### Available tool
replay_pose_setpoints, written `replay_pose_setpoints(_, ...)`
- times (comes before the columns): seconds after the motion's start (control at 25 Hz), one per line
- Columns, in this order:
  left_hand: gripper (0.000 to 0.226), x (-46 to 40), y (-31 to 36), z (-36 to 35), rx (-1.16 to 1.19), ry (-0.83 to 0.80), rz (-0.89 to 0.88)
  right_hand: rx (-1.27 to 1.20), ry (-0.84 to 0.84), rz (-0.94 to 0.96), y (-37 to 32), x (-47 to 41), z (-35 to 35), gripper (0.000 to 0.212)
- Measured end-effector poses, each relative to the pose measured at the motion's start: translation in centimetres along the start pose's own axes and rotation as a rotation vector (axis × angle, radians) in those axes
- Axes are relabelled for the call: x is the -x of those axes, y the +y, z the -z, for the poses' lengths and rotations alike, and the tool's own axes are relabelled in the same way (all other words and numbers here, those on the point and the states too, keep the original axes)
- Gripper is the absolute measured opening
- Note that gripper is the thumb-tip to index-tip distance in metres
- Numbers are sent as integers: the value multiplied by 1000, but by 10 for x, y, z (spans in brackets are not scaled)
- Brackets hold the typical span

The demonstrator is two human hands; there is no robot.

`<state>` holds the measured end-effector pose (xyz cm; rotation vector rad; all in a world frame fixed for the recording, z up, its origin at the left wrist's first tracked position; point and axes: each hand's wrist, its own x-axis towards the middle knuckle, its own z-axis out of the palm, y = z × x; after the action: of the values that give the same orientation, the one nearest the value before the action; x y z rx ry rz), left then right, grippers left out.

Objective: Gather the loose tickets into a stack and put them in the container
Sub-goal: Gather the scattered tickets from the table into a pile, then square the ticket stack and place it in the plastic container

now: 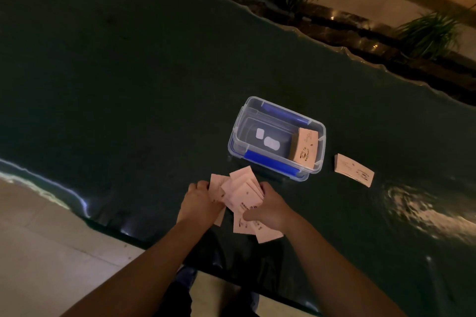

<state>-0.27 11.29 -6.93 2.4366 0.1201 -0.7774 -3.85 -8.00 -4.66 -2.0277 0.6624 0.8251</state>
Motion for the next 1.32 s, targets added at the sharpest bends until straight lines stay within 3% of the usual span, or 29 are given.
replay_pose_setpoints(0.24,22,2,1,-1,202,-128,1,-529,46,-112,25,12,-10,74)
replay_pose_setpoints(0.52,27,12,18,-5,552,-293,100,-813,26,-119,15,19,-19,47)
replay_pose_setpoints(0.72,45,17,20,-1,690,-482,15,-941,-28,-55,2,28,-32,53)
replay_pose_setpoints(0.84,70,21,24,1,667,-518,4,-928,3,32,-6,31,-41,61)
replay_pose_setpoints(0.92,75,20,28,-1,660,-513,-19,-862,30,79,-9,33,-42,67)
replay_pose_setpoints(1.12,58,27,38,-6,811,-483,-37,-655,11,211,0,45,-22,77)
replay_pose_setpoints(1.32,50,34,66,-14,936,-553,-22,-708,77,209,23,62,11,74)
